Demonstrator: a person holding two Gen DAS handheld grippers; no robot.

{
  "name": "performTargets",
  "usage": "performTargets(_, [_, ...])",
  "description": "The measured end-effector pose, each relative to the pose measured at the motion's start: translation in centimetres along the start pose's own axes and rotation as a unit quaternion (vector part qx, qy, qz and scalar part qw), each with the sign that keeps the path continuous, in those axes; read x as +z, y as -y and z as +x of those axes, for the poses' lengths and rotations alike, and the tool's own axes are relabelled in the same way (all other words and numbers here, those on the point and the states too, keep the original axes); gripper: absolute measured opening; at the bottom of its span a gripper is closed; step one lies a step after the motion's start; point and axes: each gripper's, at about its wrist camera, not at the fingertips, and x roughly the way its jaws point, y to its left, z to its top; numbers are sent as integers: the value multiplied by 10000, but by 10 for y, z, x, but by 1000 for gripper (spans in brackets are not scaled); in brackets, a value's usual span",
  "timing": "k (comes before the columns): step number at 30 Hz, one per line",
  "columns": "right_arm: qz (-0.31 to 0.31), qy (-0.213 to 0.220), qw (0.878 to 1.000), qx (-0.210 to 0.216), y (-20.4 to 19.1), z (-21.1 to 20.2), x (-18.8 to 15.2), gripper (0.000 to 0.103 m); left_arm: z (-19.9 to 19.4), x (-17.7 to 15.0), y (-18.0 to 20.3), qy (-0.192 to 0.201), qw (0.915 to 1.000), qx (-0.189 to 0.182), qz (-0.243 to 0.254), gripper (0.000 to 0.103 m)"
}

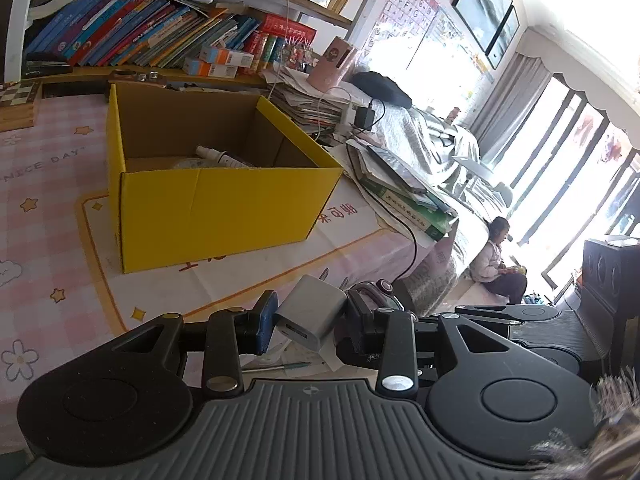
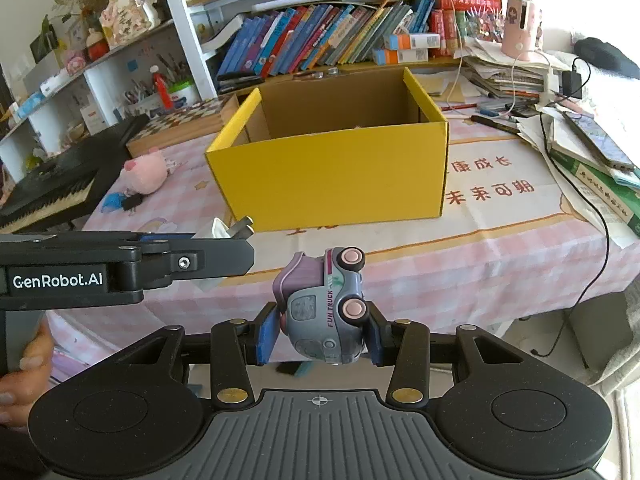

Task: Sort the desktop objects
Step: 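Lift the toy car and charger plug and carry both toward the yellow box, then lower both into the yellow box and open the left and right tools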

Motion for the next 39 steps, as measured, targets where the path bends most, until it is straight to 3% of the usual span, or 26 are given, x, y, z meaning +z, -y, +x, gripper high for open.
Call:
performTargets(15, [-76, 211, 9989, 423, 33, 7, 29, 43, 14, 31, 15, 375, 9986, 372, 12, 34])
performTargets(31, [-570, 975, 9912, 696, 49, 20, 102, 43, 27, 86, 8, 1067, 9898, 941, 125, 34])
performTargets(39, [-1092, 1033, 9866, 633, 53, 54, 143, 43, 56, 115, -11, 1015, 9857, 1317, 278, 34])
